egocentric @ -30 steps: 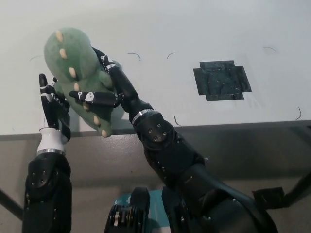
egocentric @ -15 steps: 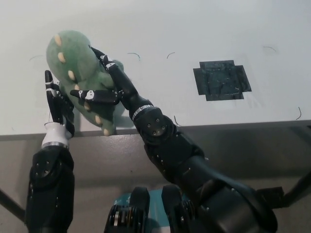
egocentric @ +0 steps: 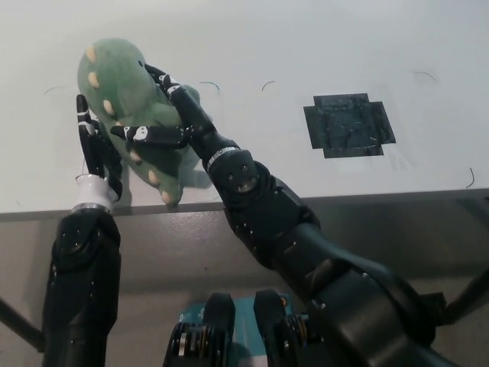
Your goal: Use both hands to pick up a dinasour on the right side and move it to the left side
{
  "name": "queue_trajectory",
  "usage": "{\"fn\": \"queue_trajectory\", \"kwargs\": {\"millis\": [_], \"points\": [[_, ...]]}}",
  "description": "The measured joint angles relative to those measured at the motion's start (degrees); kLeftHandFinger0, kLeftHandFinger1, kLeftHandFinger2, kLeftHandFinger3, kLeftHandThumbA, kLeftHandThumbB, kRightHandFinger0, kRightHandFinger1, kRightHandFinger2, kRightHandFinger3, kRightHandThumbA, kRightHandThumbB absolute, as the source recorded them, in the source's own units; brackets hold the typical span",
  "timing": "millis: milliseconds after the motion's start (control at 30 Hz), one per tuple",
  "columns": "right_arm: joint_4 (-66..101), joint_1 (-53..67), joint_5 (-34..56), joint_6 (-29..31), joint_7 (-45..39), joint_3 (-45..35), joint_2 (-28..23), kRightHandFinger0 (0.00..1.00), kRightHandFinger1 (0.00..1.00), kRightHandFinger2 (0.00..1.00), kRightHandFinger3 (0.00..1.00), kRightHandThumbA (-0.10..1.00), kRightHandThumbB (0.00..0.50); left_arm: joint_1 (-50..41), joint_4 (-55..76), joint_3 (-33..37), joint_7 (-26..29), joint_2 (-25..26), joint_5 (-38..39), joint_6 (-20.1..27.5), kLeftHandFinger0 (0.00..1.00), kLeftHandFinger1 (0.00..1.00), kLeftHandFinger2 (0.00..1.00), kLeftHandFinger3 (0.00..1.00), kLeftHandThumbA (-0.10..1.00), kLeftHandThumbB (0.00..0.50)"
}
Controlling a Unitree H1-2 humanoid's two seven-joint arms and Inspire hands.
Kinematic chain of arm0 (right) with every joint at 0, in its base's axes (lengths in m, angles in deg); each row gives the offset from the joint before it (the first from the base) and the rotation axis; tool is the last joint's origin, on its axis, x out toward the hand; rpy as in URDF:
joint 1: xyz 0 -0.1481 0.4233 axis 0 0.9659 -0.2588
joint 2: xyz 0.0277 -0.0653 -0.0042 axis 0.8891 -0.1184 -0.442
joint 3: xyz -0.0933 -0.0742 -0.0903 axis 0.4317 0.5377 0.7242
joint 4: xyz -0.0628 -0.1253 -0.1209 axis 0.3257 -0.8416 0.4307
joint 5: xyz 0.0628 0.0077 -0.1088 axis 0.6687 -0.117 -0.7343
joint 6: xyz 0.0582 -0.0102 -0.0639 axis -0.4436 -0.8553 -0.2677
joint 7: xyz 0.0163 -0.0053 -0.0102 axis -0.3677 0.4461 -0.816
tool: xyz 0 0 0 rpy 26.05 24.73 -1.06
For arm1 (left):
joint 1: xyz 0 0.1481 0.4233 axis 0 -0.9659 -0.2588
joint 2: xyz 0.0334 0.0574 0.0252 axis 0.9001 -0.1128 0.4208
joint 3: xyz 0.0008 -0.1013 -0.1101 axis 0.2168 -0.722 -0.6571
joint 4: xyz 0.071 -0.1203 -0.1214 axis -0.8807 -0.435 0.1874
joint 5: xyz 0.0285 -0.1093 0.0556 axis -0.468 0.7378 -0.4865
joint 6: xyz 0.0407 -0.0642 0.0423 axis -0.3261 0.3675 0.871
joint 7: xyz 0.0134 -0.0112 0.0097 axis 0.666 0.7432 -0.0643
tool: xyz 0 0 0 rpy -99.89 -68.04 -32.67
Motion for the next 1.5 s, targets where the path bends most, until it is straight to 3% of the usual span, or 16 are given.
{"fn": "queue_trajectory", "kwargs": {"millis": [200, 233, 300, 500, 533, 767, 1233, 1433, 1500], "points": [[-0.2, -0.8, 0.0, -0.6, 0.0, -1.3, -0.1, 1.00, 1.00, 1.00, 1.00, 1.00, 0.193, 2.1, -3.0, 0.1, -0.3, 0.7, 0.4, 1.1, 1.00, 1.00, 1.00, 1.00, 1.00, 0.189], [-0.2, -0.8, 0.0, -0.7, 0.0, -1.3, 0.0, 1.00, 1.00, 1.00, 1.00, 1.00, 0.193, 2.1, -3.3, 0.2, -0.4, 0.8, 0.4, 1.2, 1.00, 1.00, 1.00, 1.00, 1.00, 0.201], [-0.3, -0.8, 0.0, -0.9, 0.0, -1.3, -0.1, 1.00, 1.00, 1.00, 1.00, 1.00, 0.135, 2.2, -3.9, 0.3, -0.6, 1.0, 0.5, 1.4, 1.00, 1.00, 1.00, 1.00, 1.00, 0.212], [-0.3, -0.8, 0.0, -1.9, 0.0, -1.9, -0.1, 1.00, 1.00, 1.00, 1.00, 1.00, 0.120, 2.5, -5.8, 0.8, -1.0, 1.4, 0.8, 1.5, 1.00, 1.00, 1.00, 1.00, 1.00, 0.228], [-0.3, -0.8, 0.0, -2.0, 0.0, -2.0, -0.1, 1.00, 1.00, 1.00, 1.00, 1.00, 0.106, 2.5, -6.0, 0.7, -1.0, 1.4, 0.8, 1.5, 1.00, 1.00, 1.00, 1.00, 1.00, 0.257], [-0.3, -0.8, 0.0, -3.2, -0.2, -3.1, -0.7, 1.00, 1.00, 1.00, 1.00, 1.00, 0.131, 2.4, -6.0, 0.8, -1.0, 1.9, 1.0, 0.7, 1.00, 1.00, 1.00, 1.00, 1.00, 0.329], [3.2, 0.3, 0.2, -4.4, -2.8, -5.5, -6.0, 1.00, 1.00, 1.00, 1.00, 1.00, 0.181, 0.0, -4.1, 1.6, -3.9, 7.9, 0.8, 0.0, 1.00, 1.00, 1.00, 1.00, 1.00, 0.311], [6.8, 3.0, 0.0, -3.7, -3.5, -5.3, -7.5, 1.00, 1.00, 1.00, 1.00, 1.00, 0.132, -2.5, -2.8, 2.0, -5.7, 9.6, 0.8, 0.0, 1.00, 1.00, 1.00, 1.00, 1.00, 0.320], [8.1, 3.8, 0.0, -3.1, -3.8, -5.3, -7.7, 1.00, 1.00, 1.00, 1.00, 1.00, 0.153, -3.1, -1.7, 1.9, -6.1, 10.1, 0.8, -0.1, 1.00, 1.00, 1.00, 1.00, 1.00, 0.310]]}}
